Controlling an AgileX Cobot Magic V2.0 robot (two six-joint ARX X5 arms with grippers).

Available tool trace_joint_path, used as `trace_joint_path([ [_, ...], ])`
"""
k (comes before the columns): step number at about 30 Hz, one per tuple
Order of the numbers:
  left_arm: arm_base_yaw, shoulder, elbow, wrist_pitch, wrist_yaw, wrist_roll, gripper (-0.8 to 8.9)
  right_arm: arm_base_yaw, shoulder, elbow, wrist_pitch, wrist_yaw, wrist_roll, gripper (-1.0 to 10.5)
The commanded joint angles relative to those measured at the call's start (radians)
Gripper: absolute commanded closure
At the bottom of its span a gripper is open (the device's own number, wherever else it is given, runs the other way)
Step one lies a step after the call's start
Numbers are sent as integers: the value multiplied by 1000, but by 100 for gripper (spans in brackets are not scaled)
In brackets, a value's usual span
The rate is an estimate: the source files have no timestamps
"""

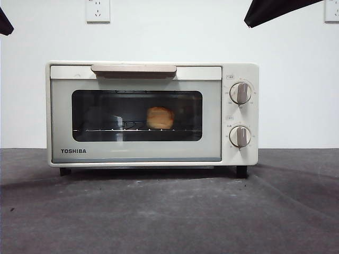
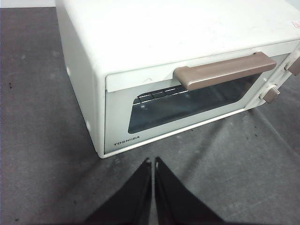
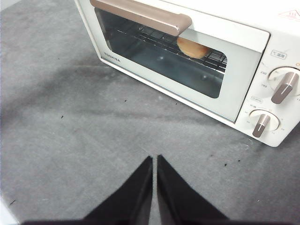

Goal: The left arm flap open the oven, the right arm pick bread and place it into oven, the left arm flap close the oven

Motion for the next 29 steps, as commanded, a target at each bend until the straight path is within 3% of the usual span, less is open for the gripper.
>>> trace_joint_path([
  [1,-3,5,13,10,-2,16,797,10,5,10,11,4,10,936],
  [4,-3,-21,13,3,-2,21,797,10,5,9,11,4,10,936],
  [8,24,-101,10,21,-10,181,798,10,5,10,11,4,10,936],
  [11,67,-168,-13,99,-32,217,798,10,5,10,11,4,10,936],
  [19,177,-373,-240,402,-213,203,798,10,5,10,11,4,10,936],
  [29,201,-589,-577,487,-221,206,797,10,5,10,11,4,10,936],
])
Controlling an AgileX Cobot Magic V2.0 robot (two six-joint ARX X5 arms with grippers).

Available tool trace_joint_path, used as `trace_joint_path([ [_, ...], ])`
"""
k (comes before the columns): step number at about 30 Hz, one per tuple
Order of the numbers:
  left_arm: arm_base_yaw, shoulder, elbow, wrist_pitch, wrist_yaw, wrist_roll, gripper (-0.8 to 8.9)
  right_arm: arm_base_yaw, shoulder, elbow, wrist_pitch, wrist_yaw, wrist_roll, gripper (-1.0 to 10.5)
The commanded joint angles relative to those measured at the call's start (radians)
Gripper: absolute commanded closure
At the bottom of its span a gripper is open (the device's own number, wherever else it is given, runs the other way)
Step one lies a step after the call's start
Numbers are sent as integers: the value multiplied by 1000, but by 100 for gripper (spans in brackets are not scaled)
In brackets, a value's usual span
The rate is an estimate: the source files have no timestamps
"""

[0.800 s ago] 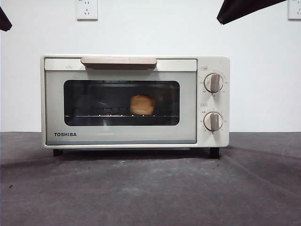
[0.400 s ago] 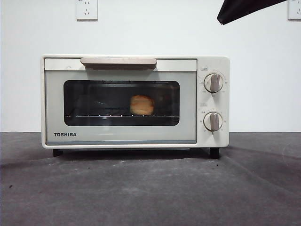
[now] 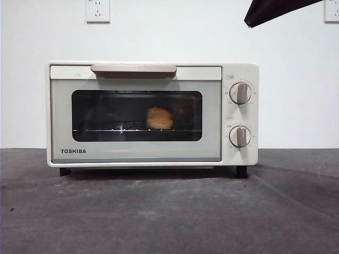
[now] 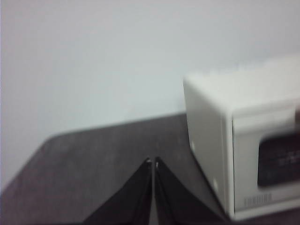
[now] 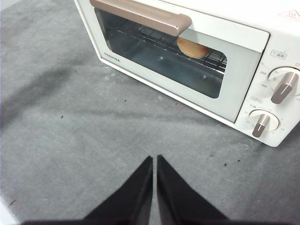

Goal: The left arm flap open the oven, the right arm pick bread and place it into oven, the left arm flap close the oven

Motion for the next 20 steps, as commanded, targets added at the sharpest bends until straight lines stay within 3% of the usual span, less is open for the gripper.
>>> trace_joint_path([
  [1,3,-42,-72,10,-4,5,797,10,5,10,11,4,10,936],
  [11,3,-146,-227,1,-4,4,797,10,5,10,11,4,10,936],
  [20,3,-174,-258,-108,-4,5,797,10,5,10,11,4,10,936],
])
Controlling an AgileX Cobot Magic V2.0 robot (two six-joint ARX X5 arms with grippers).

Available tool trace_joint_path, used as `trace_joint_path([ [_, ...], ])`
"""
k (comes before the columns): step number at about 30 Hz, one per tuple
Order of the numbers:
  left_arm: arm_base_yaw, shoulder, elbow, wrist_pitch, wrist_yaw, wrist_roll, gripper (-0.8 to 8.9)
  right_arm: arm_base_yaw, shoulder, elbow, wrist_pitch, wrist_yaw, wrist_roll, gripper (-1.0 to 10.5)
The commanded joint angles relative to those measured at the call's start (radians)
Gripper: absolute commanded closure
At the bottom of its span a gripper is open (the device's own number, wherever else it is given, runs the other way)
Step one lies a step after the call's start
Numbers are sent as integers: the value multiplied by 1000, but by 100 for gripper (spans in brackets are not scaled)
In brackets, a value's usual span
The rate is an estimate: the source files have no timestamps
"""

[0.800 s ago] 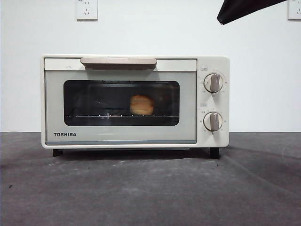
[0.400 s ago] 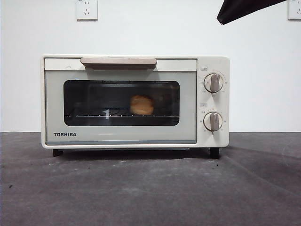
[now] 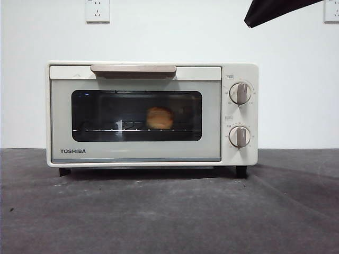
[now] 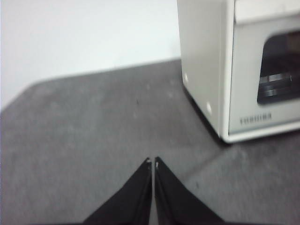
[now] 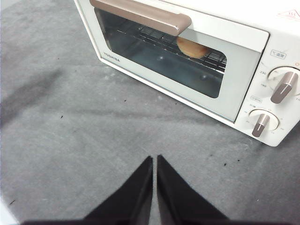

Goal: The left arm flap open the oven, the right arm pick bread and place it into oven, the left arm flap close the oven

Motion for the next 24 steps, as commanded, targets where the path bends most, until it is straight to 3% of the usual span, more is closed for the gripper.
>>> trace_joint_path([
  [1,2,0,-21,-34,-3,4,797,10,5,10,11,4,10,936],
  [24,2,0,-21,-32,-2,-3,797,10,5,10,10,4,7,936],
])
